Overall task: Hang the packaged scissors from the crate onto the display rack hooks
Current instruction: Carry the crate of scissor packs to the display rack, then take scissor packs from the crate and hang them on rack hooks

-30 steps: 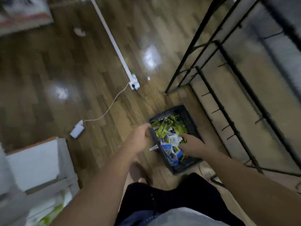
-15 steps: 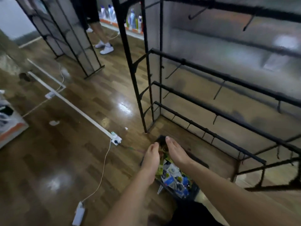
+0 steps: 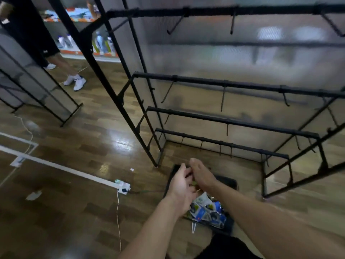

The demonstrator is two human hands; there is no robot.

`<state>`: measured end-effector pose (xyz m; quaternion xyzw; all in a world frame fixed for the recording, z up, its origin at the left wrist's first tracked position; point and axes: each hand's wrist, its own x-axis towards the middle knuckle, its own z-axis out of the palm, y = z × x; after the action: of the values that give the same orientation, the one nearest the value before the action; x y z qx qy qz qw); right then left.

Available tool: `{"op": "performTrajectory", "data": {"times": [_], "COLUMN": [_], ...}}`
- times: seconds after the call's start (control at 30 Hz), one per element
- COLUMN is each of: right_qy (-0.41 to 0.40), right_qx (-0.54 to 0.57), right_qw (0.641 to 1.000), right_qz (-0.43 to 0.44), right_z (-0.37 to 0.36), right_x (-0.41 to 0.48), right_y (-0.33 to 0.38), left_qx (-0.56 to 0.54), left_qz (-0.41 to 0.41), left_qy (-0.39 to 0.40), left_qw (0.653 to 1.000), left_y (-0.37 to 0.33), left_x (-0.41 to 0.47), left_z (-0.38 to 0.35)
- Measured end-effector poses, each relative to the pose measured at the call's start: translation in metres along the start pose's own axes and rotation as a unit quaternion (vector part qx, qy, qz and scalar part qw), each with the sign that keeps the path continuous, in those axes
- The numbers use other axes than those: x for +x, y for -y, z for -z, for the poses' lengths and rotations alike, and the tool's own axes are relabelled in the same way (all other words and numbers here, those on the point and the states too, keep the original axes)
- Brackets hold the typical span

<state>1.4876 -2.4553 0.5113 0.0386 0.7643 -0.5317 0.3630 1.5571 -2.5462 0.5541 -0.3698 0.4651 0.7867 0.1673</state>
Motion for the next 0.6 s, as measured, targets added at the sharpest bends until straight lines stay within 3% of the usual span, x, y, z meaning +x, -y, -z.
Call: {"op": "performTrajectory", "data": {"times": [0.07,0.17,0.3,0.47,0.53,0.6], "right_qy": [-0.098,-0.138,-0.107,-0.082,-0.091,-0.103], "right_qx": [0.009,-0.064,-0.180,-0.291,-0.302,-0.300], "right_qw": [0.993,0.986,0.977,0.951,0.947,0.945], "right_qz": [-0.063,-0.066,-0.037,-0.065,-0.068,-0.072], "right_z": [-0.002,-0.017,-0.035,-0.033,-0.025,-0.019], "right_x": [0.008,-0.003,-0.025,-0.062,-0.076,-0.089], "right_y": [-0.012,-0.015,-0.027,-0.053,-0.059,-0.067], "left_qx": [0.108,0.323,0.607,0.774,0.807,0.814], "left_qz": [-0.023,-0.090,-0.144,-0.154,-0.172,-0.185], "left_qy": [0.000,0.013,0.013,0.059,0.058,0.055], "left_qw": [0.994,0.942,0.781,0.611,0.563,0.548], "left_y": [-0.006,-0.012,-0.022,-0.031,-0.030,-0.025], "left_x": [-0.004,-0.003,0.005,0.003,0.003,0.000], "left_z": [0.015,0.054,0.096,0.107,0.101,0.093]}}
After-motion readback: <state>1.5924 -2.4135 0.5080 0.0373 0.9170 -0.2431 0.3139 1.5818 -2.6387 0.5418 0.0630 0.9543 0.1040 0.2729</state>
